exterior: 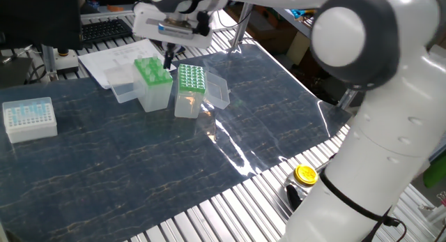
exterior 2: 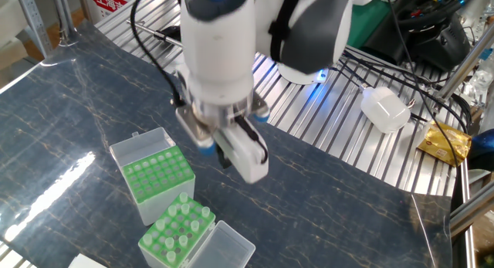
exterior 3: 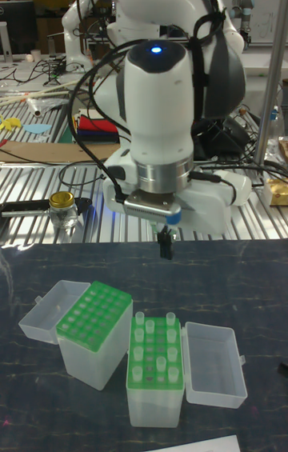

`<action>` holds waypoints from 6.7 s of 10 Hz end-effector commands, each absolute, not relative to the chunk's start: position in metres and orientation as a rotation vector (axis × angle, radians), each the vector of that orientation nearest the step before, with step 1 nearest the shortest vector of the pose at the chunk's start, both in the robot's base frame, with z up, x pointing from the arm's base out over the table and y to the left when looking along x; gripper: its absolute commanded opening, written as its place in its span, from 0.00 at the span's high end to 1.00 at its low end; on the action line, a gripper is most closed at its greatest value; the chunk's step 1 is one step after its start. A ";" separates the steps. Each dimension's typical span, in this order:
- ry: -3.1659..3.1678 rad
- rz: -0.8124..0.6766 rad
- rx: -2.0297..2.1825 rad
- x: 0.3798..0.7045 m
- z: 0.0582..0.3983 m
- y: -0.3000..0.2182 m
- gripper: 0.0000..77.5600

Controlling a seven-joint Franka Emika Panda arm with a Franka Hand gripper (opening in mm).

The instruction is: Transfer all large pipette tips from one holder to another

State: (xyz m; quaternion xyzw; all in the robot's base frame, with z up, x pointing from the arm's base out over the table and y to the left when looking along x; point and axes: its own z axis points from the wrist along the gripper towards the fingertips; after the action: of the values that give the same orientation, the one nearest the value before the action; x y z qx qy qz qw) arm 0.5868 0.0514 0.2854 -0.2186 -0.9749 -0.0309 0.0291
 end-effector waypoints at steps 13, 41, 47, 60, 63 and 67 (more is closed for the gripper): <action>-3.059 -0.044 -0.597 0.653 0.242 0.068 1.00; -3.064 0.000 -0.545 0.653 0.219 0.061 0.00; -3.064 0.000 -0.545 0.653 0.219 0.061 0.00; -3.034 -0.054 -0.738 0.650 0.209 0.064 0.00; -3.043 -0.059 -0.747 0.651 0.205 0.064 0.00; -3.054 -0.058 -0.752 0.651 0.201 0.065 0.00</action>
State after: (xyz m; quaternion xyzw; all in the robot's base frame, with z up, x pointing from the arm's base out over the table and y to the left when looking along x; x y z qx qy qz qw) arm 0.6505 0.0649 0.1997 -0.2386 -0.9710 -0.0177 0.0001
